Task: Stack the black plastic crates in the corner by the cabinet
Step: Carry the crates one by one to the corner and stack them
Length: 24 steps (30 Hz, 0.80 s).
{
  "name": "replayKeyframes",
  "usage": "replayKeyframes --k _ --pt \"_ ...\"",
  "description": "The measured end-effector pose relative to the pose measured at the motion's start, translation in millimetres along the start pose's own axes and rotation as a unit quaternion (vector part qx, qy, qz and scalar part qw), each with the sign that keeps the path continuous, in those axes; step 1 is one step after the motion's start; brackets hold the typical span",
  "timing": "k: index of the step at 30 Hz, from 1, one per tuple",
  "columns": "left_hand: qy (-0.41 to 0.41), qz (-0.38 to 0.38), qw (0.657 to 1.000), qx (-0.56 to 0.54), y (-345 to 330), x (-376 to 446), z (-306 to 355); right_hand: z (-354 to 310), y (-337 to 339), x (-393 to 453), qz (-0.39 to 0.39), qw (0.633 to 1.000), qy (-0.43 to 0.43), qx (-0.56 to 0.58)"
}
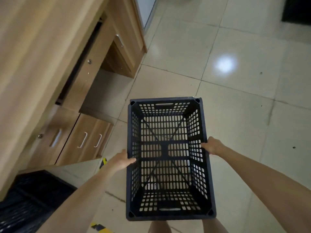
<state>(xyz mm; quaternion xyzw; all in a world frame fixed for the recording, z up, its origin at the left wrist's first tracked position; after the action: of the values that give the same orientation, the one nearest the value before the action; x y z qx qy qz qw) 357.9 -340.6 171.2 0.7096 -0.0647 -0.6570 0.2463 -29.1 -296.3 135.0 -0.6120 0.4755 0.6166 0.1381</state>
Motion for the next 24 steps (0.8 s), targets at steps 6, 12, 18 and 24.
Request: replayKeyframes --k 6,12,18,24 --pt "0.015 0.037 0.999 -0.025 -13 -102 -27 -24 39 -84 0.004 0.991 0.077 -0.114" --pt "0.028 0.090 0.994 -0.053 -27 -175 -68 -62 48 -141 -0.010 0.967 0.139 -0.213" --pt "0.064 0.071 0.985 -0.144 -58 -236 -124 -106 12 -195 -0.017 0.945 0.168 -0.280" --pt "0.141 0.032 0.962 -0.230 -134 -297 -203 -135 -69 -260 -0.054 0.915 0.206 -0.343"
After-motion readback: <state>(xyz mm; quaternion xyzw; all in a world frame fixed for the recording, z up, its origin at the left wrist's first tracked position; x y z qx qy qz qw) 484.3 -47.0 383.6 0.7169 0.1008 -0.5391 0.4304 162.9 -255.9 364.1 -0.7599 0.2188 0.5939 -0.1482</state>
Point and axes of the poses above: each hand's wrist, its own x-axis towards the middle knuckle, its own y-axis out of the back of the hand, z = x × y, the point moved 6 cm from there along x, towards the middle knuckle, and after that the axes turned 1 degree about y, right-handed, at the moved point
